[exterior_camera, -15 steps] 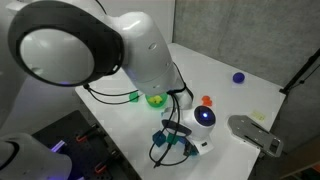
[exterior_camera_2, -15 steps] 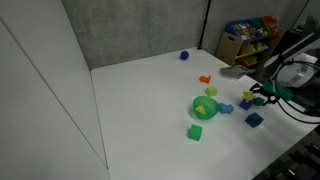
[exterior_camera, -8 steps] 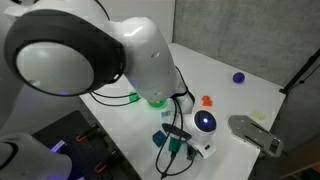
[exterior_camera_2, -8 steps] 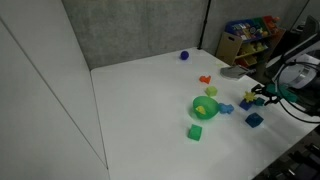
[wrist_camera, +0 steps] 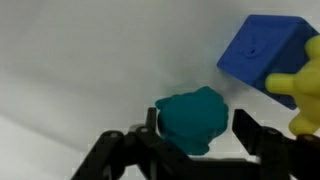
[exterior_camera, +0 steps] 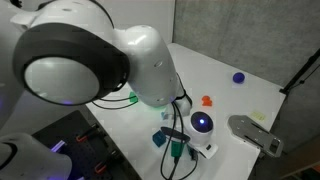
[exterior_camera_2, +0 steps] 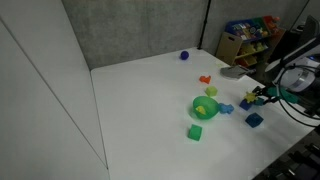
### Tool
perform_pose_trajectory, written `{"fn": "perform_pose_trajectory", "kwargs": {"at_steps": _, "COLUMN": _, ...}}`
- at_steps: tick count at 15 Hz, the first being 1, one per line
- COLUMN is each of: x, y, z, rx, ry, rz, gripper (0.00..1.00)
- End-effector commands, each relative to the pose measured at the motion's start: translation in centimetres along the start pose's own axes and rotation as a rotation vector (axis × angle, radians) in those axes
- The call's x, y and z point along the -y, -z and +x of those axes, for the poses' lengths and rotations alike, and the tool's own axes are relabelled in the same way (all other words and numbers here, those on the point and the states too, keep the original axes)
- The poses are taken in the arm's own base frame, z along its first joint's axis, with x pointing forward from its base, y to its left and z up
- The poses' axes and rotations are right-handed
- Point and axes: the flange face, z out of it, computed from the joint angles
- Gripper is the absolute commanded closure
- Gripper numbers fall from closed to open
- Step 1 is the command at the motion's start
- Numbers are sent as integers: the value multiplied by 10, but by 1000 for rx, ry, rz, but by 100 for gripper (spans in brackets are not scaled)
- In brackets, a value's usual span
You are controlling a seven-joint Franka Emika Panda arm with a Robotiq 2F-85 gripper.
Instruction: Put the green toy inside the green bowl
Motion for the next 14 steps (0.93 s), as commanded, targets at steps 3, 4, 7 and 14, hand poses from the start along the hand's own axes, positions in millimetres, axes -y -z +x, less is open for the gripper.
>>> {"fn": "perform_pose_trajectory", "kwargs": {"at_steps": 3, "x": -3, "y": 3, "z": 11, "rx": -37, "ry": 45, "rz": 17, "gripper": 66}}
{"fn": "perform_pose_trajectory", "kwargs": {"at_steps": 4, "x": 4, "y": 11, "z": 13, "rx": -49, "ry": 51, "rz": 29, "gripper": 70}}
{"fn": "perform_pose_trajectory", "kwargs": {"at_steps": 7, "x": 26, "y": 38, "z": 15, "rx": -84, "ry": 65, "rz": 66, "gripper": 77}}
{"fn": "perform_pose_trajectory", "kwargs": {"at_steps": 14, "x": 104, "y": 111, "z": -2, "rx": -154, "ry": 150, "rz": 182, "gripper": 77}}
